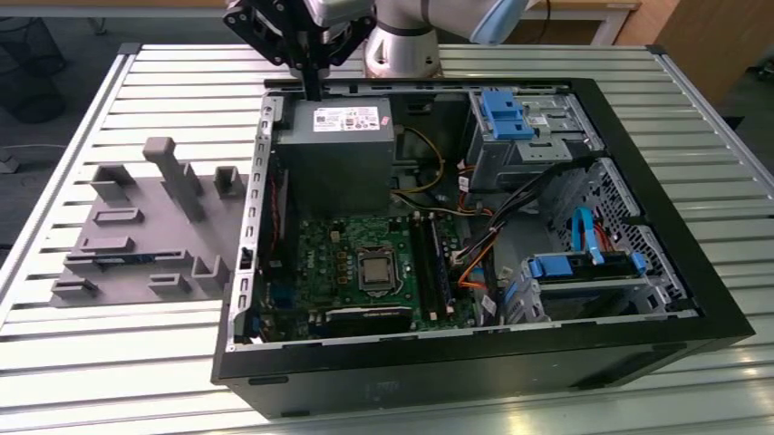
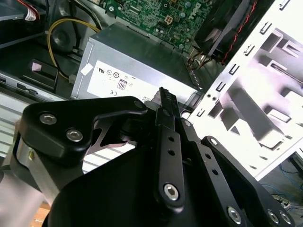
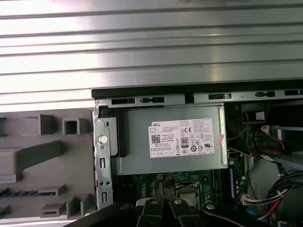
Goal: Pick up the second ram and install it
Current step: 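Reach for the second ram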
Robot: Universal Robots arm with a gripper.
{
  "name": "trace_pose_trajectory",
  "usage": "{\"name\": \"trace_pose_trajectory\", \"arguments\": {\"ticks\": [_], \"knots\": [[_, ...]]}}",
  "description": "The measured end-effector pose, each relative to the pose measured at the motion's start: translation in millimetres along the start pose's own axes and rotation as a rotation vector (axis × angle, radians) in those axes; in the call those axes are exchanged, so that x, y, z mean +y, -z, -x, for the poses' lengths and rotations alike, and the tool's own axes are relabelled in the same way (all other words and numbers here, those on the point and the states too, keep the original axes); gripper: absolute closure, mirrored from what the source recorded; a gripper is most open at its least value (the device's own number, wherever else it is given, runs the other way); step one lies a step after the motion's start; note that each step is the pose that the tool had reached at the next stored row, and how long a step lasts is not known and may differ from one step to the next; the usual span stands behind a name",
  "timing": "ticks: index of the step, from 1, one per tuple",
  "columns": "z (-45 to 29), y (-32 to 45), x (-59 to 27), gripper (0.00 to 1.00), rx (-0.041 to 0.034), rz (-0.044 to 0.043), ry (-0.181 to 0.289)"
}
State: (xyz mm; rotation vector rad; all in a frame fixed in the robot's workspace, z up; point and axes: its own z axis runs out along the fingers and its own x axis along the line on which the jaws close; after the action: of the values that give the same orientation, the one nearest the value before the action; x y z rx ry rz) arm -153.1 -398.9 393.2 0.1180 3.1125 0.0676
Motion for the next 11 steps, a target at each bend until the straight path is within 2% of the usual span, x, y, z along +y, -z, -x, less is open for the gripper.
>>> {"name": "trace_pose_trajectory", "arguments": {"ticks": [11], "knots": [[-6.4,0.1,-0.5,0.89,0.0000,0.0000,0.000]]}}
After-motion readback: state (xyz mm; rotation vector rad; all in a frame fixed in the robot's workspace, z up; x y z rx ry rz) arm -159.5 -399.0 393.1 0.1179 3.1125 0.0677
